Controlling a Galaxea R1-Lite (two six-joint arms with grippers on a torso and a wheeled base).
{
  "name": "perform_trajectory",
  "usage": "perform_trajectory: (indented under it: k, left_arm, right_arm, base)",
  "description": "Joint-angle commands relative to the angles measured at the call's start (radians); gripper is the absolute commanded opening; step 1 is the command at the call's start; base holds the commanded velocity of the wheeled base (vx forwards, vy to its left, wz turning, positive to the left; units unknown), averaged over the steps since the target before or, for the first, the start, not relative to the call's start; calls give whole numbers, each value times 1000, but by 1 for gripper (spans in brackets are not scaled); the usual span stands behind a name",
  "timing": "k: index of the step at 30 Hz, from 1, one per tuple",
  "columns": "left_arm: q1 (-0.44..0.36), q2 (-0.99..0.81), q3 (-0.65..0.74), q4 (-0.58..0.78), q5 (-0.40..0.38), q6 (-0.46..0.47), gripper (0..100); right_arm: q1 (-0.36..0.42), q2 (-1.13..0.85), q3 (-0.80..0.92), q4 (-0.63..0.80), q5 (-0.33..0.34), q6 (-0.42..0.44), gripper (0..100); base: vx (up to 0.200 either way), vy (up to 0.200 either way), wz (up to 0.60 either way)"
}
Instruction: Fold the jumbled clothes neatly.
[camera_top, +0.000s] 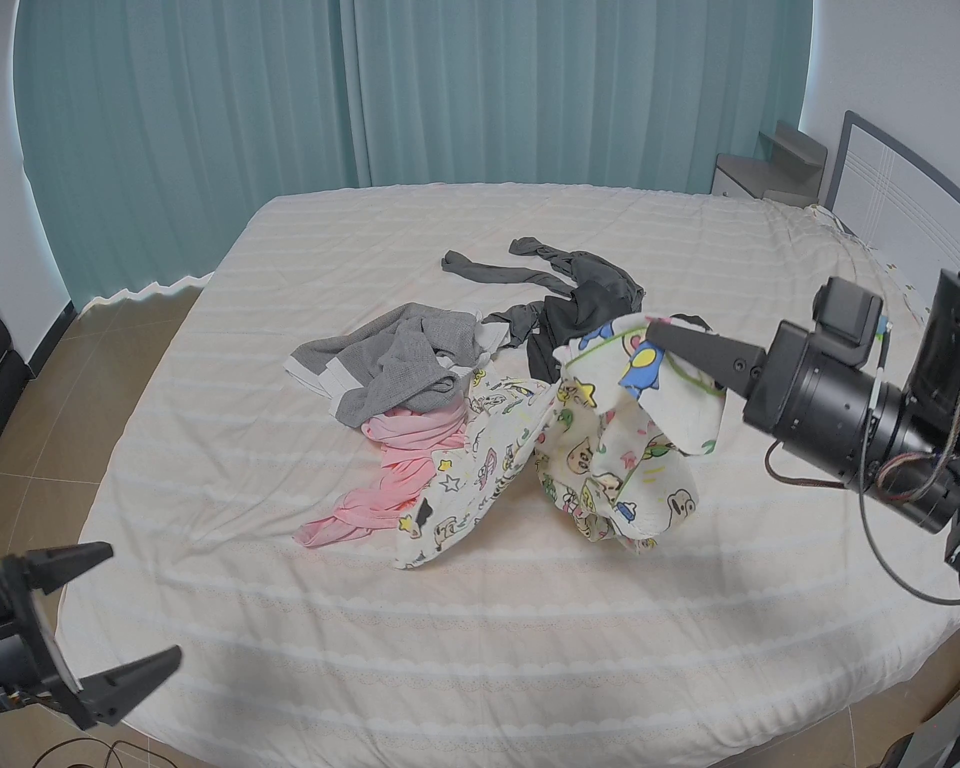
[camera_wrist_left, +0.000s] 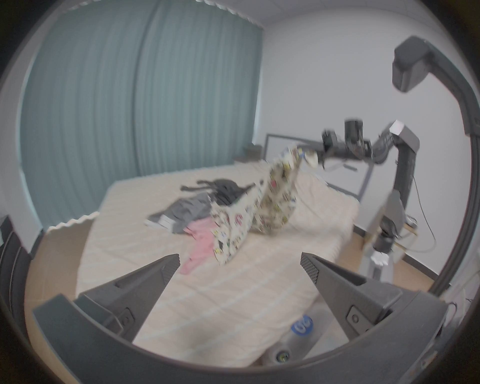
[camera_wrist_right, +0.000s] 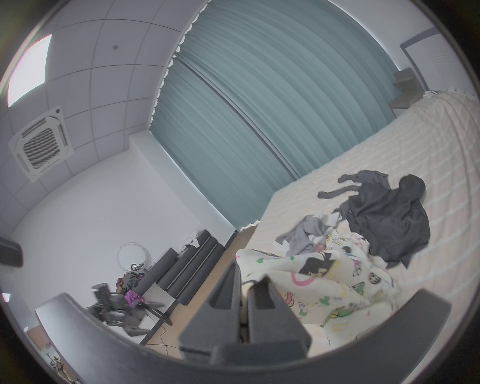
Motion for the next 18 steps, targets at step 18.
perform_trajectory:
  k: [18]
  left_arm:
    - [-333, 1256, 39, -804, 101, 231, 100]
  right_arm:
    - [186, -169, -133, 162, 55, -44, 0]
  base:
    - [0, 0, 0]
